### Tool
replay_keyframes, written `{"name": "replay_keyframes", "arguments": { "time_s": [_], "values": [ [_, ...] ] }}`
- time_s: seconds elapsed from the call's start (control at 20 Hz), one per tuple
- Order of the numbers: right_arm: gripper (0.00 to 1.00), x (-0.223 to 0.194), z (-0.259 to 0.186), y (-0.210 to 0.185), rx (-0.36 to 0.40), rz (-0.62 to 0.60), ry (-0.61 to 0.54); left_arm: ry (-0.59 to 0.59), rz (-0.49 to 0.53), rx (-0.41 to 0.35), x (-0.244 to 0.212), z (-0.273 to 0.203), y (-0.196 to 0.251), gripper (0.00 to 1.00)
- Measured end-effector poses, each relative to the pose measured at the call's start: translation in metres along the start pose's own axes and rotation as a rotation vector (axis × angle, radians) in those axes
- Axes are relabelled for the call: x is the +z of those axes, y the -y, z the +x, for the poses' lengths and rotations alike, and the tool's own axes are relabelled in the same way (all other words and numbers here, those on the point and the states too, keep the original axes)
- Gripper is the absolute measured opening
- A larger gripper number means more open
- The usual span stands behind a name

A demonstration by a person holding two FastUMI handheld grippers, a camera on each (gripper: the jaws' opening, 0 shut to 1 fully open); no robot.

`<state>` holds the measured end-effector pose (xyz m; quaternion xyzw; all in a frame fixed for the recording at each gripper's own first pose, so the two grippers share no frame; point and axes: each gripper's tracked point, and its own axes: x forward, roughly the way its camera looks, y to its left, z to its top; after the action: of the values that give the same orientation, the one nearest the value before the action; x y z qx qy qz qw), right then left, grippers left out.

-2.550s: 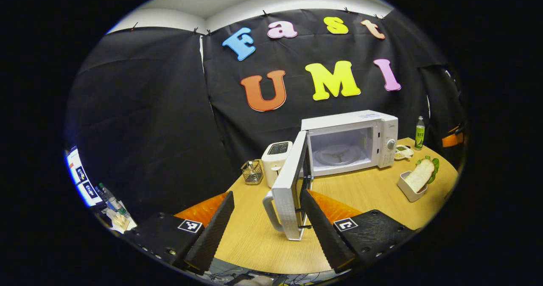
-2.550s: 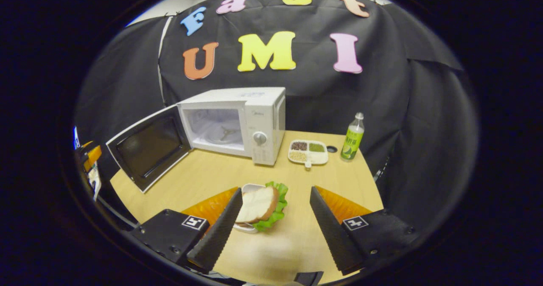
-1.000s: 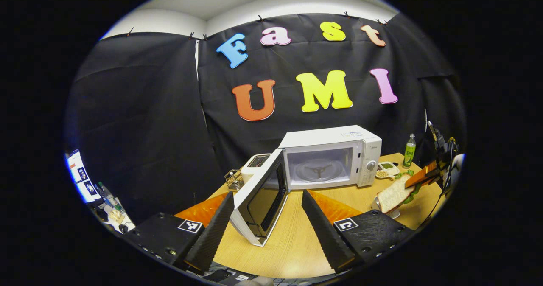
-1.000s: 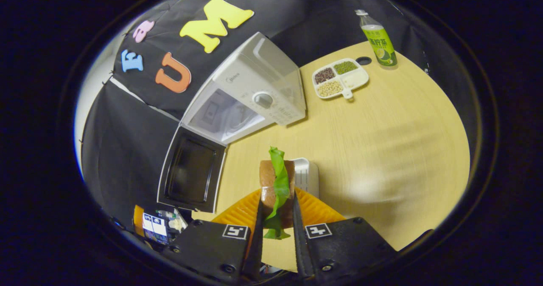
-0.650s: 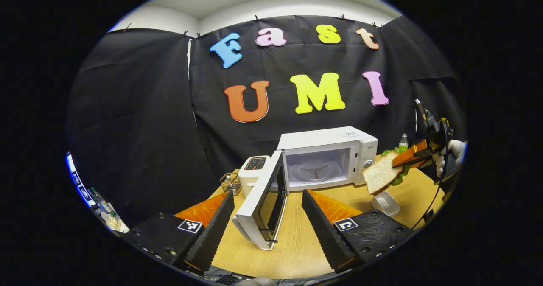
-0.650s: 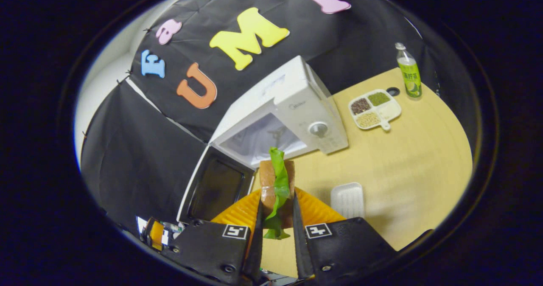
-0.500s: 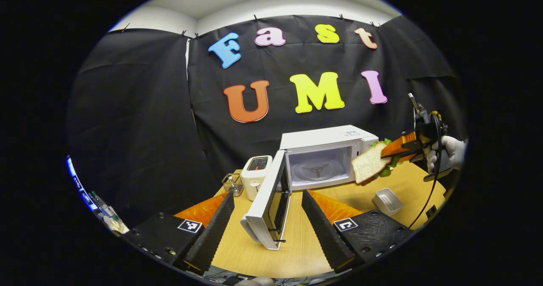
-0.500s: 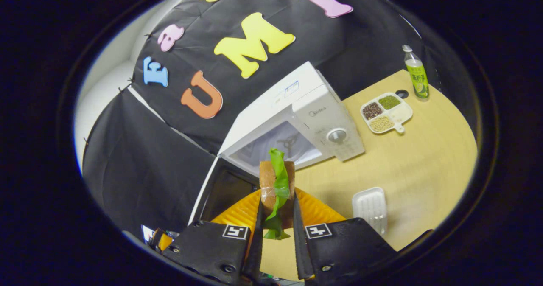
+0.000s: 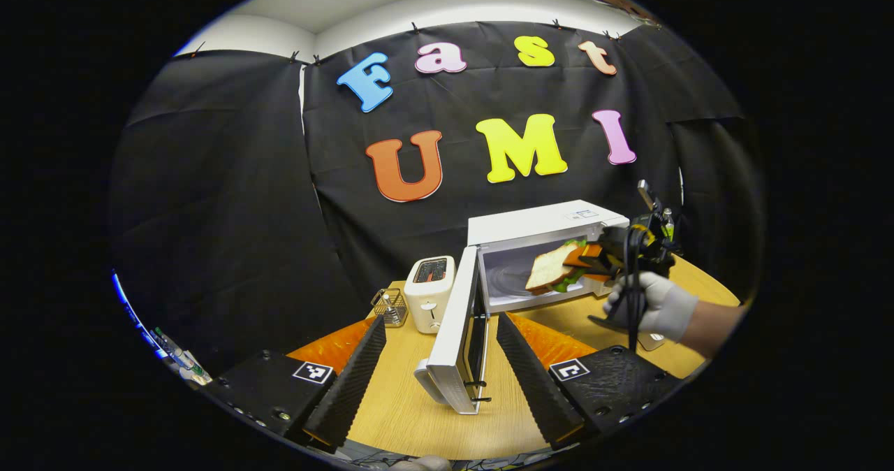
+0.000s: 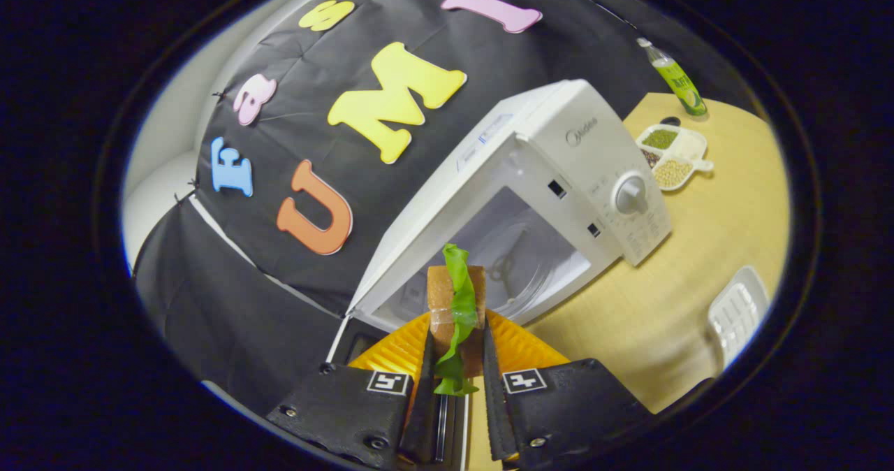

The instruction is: Open the microwave oven with the left hand, put the food in, and close the microwave oven.

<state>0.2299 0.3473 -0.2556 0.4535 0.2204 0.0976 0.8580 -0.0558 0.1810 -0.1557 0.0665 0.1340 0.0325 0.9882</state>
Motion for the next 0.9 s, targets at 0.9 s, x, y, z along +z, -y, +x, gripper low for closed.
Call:
{"name": "replay_keyframes", "arguments": {
  "time_s": [0.9],
  "values": [
    [0.37, 0.005, 0.142, 0.030, -0.119, -0.020, 0.251, -0.048, -0.023, 0.054, -0.027, 0.020, -0.035, 0.97]
  ]
}}
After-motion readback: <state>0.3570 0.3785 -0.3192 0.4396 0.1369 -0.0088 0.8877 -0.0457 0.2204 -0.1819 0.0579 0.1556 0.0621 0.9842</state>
